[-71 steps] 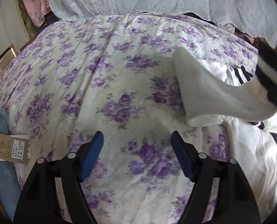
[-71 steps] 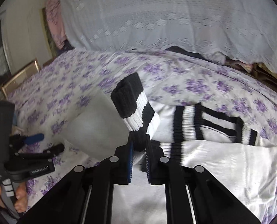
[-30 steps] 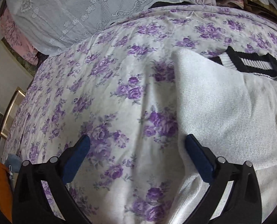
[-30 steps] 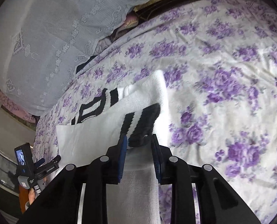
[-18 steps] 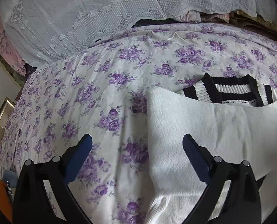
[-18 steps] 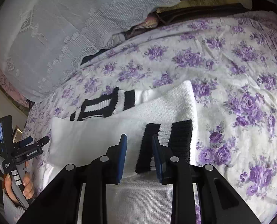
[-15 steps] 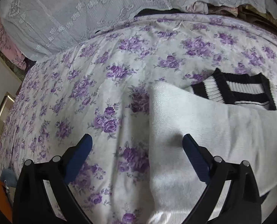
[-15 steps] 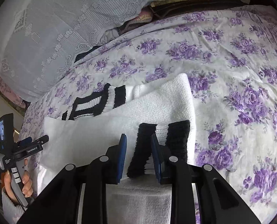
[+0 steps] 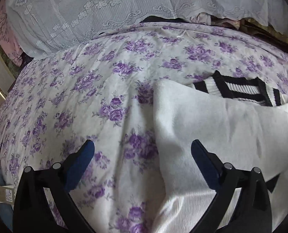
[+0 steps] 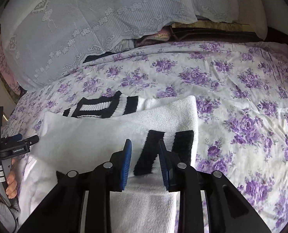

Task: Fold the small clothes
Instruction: 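Lay the held side edge over the sweater front and open the right tool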

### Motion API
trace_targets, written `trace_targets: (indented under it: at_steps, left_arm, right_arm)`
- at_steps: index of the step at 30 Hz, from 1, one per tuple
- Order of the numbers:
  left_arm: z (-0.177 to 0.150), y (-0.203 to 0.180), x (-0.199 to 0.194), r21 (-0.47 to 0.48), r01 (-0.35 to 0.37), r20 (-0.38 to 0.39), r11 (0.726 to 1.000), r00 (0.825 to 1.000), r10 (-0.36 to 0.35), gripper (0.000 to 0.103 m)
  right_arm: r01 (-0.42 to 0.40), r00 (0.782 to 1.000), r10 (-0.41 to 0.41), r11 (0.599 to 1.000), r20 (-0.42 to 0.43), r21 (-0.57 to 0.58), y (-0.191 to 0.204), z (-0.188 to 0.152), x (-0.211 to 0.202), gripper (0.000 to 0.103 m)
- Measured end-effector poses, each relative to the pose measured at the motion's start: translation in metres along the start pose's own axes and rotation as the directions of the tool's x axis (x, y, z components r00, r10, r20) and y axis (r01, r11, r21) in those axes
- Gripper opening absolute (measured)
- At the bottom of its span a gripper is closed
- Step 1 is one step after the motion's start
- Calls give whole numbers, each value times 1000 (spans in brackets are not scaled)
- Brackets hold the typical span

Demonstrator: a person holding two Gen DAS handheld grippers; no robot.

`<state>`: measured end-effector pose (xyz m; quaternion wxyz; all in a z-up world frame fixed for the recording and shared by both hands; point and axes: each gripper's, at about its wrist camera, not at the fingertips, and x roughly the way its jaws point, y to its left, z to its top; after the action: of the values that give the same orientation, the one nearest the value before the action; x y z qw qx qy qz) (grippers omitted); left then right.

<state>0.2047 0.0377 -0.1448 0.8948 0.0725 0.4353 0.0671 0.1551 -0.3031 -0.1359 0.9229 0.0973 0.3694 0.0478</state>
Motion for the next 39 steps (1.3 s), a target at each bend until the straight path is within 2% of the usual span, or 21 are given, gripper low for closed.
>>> trace_targets:
  at_steps: [4,7,15,21,27,29,31,32,33,35,37,39]
  left_arm:
    - [-20,-8,14,37,-30,-42,999,999,32,99]
    - [-20,-1,19,-8,9,-55,1000,998,-10,99]
    - [-22,-7,4,24,-41,-2,999,999,41,99]
    - [-5,-10,-2,26,-31,30,999,999,30,99]
    - [27,-14,0,24,-45,75,999,996,43,99]
    - [35,-14,14,13,-31,52,999,998,30,99]
    - [36,-13,41,-1,-28,-12,1000,1000,28,99]
    - [33,-11,58,-10,-9,-52,1000,999,9,99]
    - [29,-7,69,-40,51,-70,998,996,-54,99]
    - [30,11,71,-124,138,-77,983,986,-148,99]
    - [27,12,71,-130,148,-75,980,985,-159,99]
    - [23,8,63,-115,132,-52,985,989,-138,99]
  right_arm:
    - [26,997,-29,999,-76,-36,3,-17,10,32]
    - [23,998,-25,999,-66,-36,3,-19,10,32]
    - [22,999,-23,999,-33,-33,5,-18,1,32]
    - [54,999,-53,997,13,-57,11,10,-2,34]
    - [68,998,-68,997,5,-34,11,29,20,34]
    - [86,996,-87,996,-22,-28,8,26,34,38]
    - [86,993,-87,996,-75,-12,-1,17,56,43]
    - [65,996,-64,998,-65,6,-5,16,58,44]
    - [53,996,-51,998,-68,21,-7,17,58,43]
    - [60,996,-59,998,-60,11,-4,14,58,44]
    - [67,996,-67,998,-59,-1,-1,14,58,45]
    - [58,997,-58,998,-57,6,-2,13,58,45]
